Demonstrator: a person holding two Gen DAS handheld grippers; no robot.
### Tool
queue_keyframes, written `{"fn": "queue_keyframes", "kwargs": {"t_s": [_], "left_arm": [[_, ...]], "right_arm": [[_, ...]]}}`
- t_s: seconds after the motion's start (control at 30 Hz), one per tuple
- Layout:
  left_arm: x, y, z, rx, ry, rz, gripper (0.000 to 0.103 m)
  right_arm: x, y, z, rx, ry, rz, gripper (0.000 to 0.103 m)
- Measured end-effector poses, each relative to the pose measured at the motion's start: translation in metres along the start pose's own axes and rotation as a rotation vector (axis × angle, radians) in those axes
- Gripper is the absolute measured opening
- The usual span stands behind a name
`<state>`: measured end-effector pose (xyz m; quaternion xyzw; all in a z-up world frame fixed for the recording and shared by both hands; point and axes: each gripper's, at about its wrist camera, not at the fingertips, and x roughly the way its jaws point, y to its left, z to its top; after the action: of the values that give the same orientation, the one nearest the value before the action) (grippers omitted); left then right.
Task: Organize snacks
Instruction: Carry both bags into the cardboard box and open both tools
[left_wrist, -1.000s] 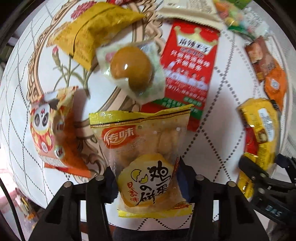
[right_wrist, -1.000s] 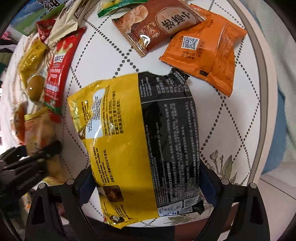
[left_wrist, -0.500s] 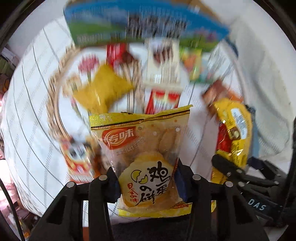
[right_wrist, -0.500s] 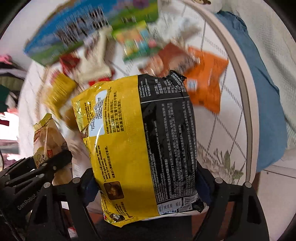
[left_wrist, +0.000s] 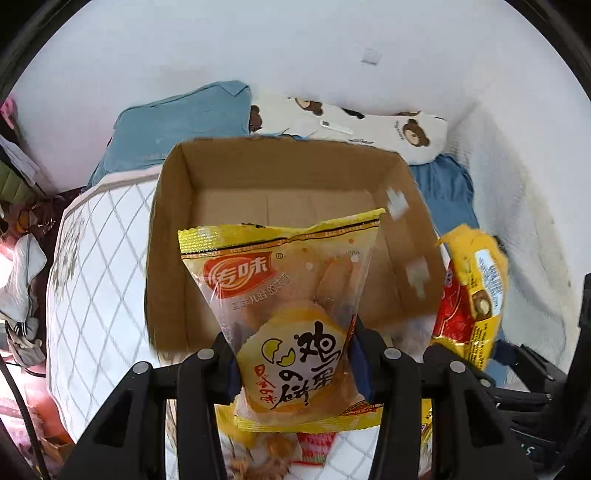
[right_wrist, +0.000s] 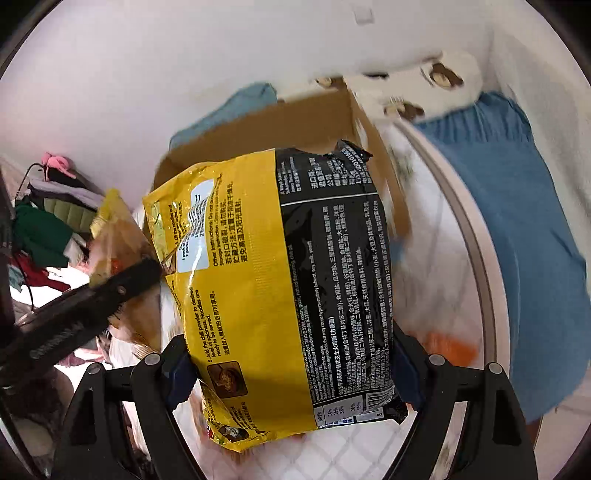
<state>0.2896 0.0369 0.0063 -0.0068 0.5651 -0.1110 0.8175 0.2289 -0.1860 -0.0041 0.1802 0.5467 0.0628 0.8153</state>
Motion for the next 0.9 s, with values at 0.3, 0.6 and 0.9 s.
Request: {"fn": "queue_keyframes", "kwargs": {"t_s": [0.3,0.6,0.9], "left_arm": [[0.136,0.016,0.082,-0.059,0.182,0.021,0.044],[0.190,0.031,0.106,-0.080,0.313,0.025,0.044],[0.192,0.031,0.107,-0.067,0.301,0.032,0.092]], "right_arm": [[0.130,0.017,0.097,-0.027,0.116,-0.087,0.087],[0.214,0.022,0.131,-0.052,0.206,-0.139,0.087],[0.225,0.039,0.134,-0.099,0.222,-0.137,0.100]]}}
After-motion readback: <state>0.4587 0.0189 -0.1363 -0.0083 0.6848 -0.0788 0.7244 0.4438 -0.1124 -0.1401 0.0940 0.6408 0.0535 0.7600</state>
